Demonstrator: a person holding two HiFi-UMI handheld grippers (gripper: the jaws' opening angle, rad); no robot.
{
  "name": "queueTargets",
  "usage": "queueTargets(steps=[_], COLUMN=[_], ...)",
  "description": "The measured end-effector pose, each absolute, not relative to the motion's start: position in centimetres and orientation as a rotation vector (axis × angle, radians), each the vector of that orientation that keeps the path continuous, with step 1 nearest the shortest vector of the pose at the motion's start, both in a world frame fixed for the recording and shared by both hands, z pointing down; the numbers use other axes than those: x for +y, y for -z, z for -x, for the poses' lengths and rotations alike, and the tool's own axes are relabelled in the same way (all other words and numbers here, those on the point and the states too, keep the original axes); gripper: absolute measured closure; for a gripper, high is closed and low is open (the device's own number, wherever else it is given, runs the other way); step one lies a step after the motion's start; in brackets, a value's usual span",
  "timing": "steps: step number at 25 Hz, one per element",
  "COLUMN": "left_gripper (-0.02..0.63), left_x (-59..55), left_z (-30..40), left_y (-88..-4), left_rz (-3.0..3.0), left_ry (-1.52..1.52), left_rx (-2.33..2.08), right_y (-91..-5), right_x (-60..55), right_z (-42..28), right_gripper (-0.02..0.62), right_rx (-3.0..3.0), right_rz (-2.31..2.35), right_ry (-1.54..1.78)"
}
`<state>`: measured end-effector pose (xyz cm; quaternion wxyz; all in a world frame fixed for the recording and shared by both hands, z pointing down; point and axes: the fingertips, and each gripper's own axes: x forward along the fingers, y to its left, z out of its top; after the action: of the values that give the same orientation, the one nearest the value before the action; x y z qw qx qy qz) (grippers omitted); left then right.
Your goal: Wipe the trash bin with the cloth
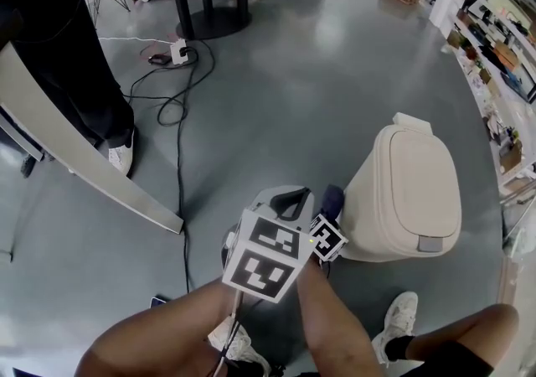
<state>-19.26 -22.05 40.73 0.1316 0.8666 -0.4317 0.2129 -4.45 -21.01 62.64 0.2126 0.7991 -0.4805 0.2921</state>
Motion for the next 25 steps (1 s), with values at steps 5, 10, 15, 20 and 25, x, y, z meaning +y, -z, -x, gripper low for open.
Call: queueTargets(steps=[5, 10, 15, 20, 25], left_gripper=[0.609, 0.609, 0.609, 0.609, 0.609], left_x=[-22.1, -22.1, -22.1, -20.5, -17.7], left_z=[19.2, 19.6, 20.2, 21.2, 21.6], left_y=[-40.8, -40.4, -39.4, -37.1, -34.7], left_rz=[-2.519, -2.540, -2.530, -2.533, -2.533], left_ry=[-0.624, -0.663, -0.644, -0.618, -0.588], left_rx=[-1.252, -1.282, -1.330, -1.384, -1.437], right_y=[-63.1, -63.8, -61.5, -52.5, -41.1], right_x=[-22.0, -22.6, -21.7, -19.0, -15.0], right_z=[7.7, 10.0, 12.4, 14.3, 13.5], right_gripper=[0.495, 0.495, 0.495, 0.495, 0.495], right_rx=[-1.531, -1.651, -1.814, -2.068, -2.268], right_rz=[-2.177, -2.132, -2.066, -1.980, -1.941], right_ry=[-0.904, -0.960, -0.916, -0.631, -0.330])
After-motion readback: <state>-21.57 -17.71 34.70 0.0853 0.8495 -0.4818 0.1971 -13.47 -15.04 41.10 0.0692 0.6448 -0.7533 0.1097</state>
